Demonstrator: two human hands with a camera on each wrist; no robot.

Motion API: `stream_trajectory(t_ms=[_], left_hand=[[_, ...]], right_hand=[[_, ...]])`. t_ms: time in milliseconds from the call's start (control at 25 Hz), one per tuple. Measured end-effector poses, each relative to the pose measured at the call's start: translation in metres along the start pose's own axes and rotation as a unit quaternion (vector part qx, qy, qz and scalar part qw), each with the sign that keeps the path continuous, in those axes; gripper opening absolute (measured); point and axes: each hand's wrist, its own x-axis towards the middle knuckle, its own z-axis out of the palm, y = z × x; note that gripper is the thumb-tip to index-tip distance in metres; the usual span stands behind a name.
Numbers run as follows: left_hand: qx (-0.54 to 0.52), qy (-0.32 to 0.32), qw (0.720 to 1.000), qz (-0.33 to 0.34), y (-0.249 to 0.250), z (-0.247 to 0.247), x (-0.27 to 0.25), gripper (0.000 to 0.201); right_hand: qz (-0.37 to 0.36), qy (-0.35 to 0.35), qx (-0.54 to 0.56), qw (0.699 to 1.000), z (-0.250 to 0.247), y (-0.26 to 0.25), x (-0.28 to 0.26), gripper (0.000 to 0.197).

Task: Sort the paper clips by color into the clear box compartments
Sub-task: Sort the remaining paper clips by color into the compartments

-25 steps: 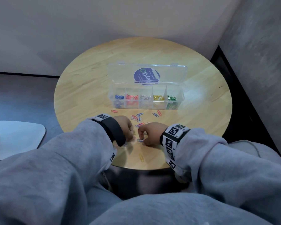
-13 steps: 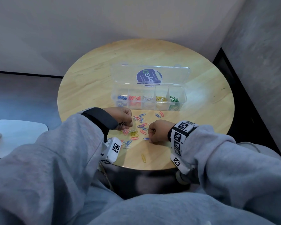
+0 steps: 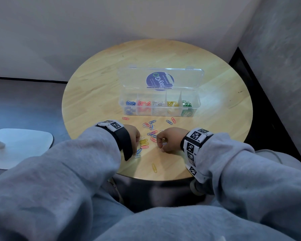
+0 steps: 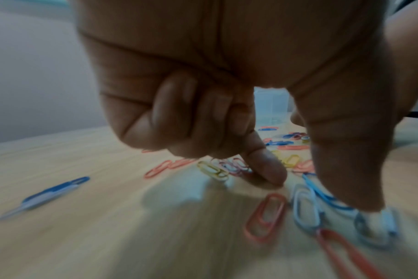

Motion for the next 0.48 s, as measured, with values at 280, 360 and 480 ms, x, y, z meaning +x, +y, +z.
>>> stream_trajectory(t_ms=[280, 360, 480], left_hand=[[0.050, -0.003, 0.999, 0.017, 0.004, 0.007, 0.000, 0.033], [0.063, -0.002, 0.998, 0.019, 0.005, 0.009, 0.000, 0.031], [0.061, 0.009, 0.998, 0.018, 0.005, 0.008, 0.001, 0.027]], right_hand=[[0.041, 0.006, 0.009, 0.999, -0.001, 0.011, 0.001, 0.012], [0.052, 0.005, 0.016, 0.999, -0.001, 0.015, 0.000, 0.020], [0.072, 0.015, 0.047, 0.996, 0.000, 0.020, -0.004, 0.023]])
